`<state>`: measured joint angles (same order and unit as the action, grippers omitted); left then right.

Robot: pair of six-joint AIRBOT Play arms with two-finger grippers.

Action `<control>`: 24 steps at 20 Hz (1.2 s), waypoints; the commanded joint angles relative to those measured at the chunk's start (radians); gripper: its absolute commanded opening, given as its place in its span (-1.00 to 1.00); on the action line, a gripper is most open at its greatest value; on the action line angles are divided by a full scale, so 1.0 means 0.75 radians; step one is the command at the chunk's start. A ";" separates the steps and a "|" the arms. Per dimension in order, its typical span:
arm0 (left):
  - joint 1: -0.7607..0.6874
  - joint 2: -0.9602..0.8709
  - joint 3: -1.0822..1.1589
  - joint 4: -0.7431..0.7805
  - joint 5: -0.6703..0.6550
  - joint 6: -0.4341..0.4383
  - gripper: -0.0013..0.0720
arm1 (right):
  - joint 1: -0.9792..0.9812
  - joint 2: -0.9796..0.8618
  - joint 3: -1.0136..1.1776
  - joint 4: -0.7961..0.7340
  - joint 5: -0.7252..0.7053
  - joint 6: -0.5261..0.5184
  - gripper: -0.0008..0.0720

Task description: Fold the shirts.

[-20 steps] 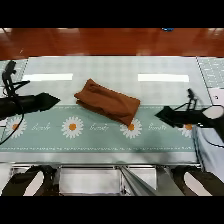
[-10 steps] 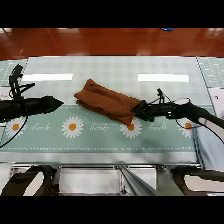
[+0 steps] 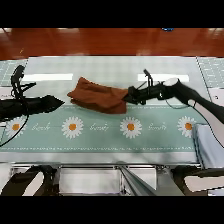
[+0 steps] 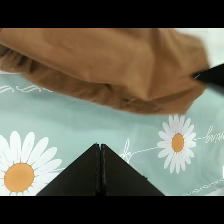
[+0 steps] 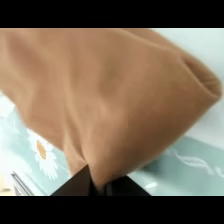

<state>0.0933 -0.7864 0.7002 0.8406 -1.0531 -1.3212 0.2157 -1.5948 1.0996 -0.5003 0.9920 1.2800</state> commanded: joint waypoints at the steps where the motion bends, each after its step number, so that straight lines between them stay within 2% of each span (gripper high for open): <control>1: -0.001 -0.006 0.000 -0.005 0.019 0.001 -0.93 | -0.004 0.030 0.294 -0.311 0.121 0.216 -0.90; 3: -0.001 -0.006 0.000 -0.005 0.020 0.001 -0.93 | -0.033 0.035 0.487 -0.446 0.218 0.398 -0.90; 7: -0.001 -0.019 0.000 -0.005 0.017 0.001 -0.93 | -0.131 0.038 0.849 -0.606 0.492 0.548 -0.90; 13: -0.001 -0.020 0.000 -0.005 0.019 0.001 -0.93 | -0.428 0.200 0.995 -0.615 0.677 0.611 -0.90; 20: -0.001 -0.020 0.000 -0.014 0.069 0.016 -0.93 | -0.916 0.421 0.995 -0.640 0.841 0.576 -0.91; 22: -0.001 -0.020 0.000 -0.042 0.080 0.017 -0.93 | -1.041 0.444 0.994 -0.650 0.967 0.553 -0.91; 24: -0.001 -0.020 0.000 -0.058 0.100 0.017 -0.93 | -1.152 0.461 0.988 -0.752 1.109 0.537 -0.91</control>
<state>0.0933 -0.8017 0.7002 0.8162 -0.9977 -1.3094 -0.5251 -1.2797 1.8423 -0.9997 1.6829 1.7008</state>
